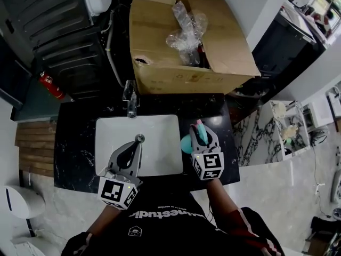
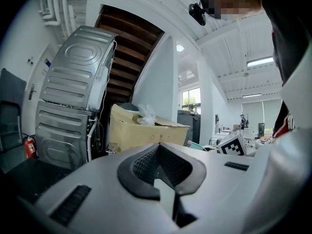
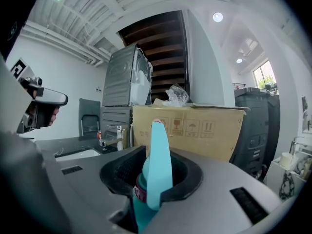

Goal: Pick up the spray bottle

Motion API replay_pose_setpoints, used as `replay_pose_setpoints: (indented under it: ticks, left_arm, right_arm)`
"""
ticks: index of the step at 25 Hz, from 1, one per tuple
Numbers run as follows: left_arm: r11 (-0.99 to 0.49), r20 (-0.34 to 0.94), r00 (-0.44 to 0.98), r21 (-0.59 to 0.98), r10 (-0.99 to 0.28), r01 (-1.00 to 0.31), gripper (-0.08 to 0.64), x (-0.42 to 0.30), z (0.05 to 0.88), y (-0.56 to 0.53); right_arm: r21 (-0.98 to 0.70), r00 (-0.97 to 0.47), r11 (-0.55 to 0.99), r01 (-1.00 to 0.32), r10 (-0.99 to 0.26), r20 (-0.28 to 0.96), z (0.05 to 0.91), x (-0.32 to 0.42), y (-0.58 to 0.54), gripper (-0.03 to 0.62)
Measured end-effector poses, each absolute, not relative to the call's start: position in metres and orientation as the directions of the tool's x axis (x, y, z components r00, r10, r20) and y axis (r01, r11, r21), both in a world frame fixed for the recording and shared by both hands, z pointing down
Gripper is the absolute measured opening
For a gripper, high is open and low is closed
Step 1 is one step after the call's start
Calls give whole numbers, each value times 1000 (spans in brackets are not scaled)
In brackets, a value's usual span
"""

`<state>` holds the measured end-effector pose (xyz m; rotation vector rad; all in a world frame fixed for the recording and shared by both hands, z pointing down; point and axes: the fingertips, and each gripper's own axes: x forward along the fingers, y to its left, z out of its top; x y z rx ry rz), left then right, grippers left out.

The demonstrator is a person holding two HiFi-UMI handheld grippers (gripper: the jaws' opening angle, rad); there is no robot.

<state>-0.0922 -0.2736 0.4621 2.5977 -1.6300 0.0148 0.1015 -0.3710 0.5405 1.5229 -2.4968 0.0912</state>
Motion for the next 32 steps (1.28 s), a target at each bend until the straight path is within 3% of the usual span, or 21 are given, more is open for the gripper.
replay_pose_setpoints:
  ticks: [9,18,32]
  left_arm:
    - [-448,14,449,44,-894,-893,14,-102,449,-260]
    - [-471,11,472,44,-882,-881,15,-102,445,-250]
    - [-501,21,502,50,-865,-864,15,-86,453,-235]
  right_arm:
    - [45,-504,518,-854,-846,172,485,68,-341,114]
    - [-8,-605,616,-787,-770,204,464,7,-276,114]
    - [55,-591,616,-786,-774,230,464,-2,-232,114]
